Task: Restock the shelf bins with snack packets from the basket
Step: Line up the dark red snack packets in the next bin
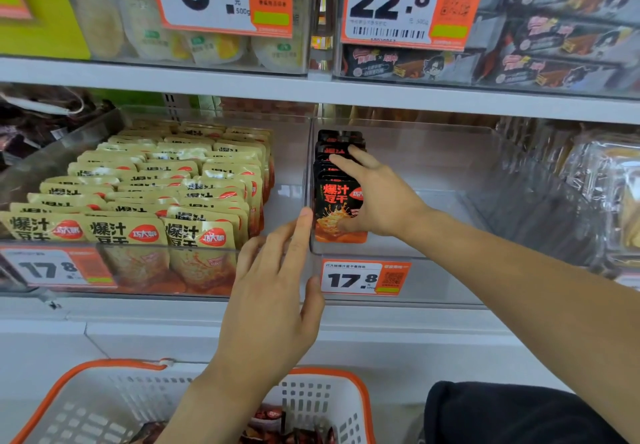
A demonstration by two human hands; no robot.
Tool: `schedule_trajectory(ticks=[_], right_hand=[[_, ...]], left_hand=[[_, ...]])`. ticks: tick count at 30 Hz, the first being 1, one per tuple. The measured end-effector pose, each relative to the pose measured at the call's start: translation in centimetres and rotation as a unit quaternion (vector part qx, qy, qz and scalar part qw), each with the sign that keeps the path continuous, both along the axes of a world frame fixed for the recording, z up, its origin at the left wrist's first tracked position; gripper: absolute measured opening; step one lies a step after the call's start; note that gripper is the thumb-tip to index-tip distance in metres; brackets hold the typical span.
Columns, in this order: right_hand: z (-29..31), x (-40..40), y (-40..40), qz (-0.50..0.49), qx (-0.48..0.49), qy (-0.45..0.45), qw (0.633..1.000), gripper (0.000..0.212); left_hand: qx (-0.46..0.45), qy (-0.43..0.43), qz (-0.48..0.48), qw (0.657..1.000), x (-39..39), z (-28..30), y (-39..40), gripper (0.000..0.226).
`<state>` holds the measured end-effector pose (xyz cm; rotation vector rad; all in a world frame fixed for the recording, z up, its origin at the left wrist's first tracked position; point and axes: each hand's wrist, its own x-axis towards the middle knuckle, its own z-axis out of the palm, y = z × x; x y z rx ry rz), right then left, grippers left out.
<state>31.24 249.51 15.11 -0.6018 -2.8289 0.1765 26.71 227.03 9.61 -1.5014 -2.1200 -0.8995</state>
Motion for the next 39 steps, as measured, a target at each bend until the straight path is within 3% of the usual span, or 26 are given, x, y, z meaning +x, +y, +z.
schedule_trajectory(ticks=[6,16,27,31,34,36,39], right_hand=[[0.3,-0.1,0.1,-0.004,-0.006,-0.026,1.0,0.134],[-0.4,0.1,0.3,-0.021,-0.015,0.021,0.999,0.136],[0.9,1.0,0.2,-0.021,-0.033,0.071,0.997,0.12],[1.6,2.4,-0.7,-0.03,0.037,0.101,0.994,0.082],[2.7,4.3,-2.9,0.041,0.155,0.241,0.957,0.035],[3.5,5.6,-5.7,0.116,0.194,0.324,0.919,0.016],[1.7,6.1,-11.1,0.223,0.147,0.323,0.908,0.009]], left_hand=[[-0.005,0.001,0.001,1.0,0.0,0.0,-0.2,0.069],[0.001,0.007,0.003,1.0,0.2,0.0,-0.3,0.07],[-0.005,-0.009,-0.008,1.0,0.0,0.0,-0.4,0.071],[0.093,-0.064,-0.035,0.993,0.9,0.3,-1.1,0.054],[0.202,-0.067,-0.042,0.976,2.4,-0.6,-2.8,0.028],[0.198,-0.137,-0.048,0.969,2.5,-2.7,-3.7,0.019],[0.087,-0.255,-0.007,0.963,1.7,-8.7,-5.0,0.015]])
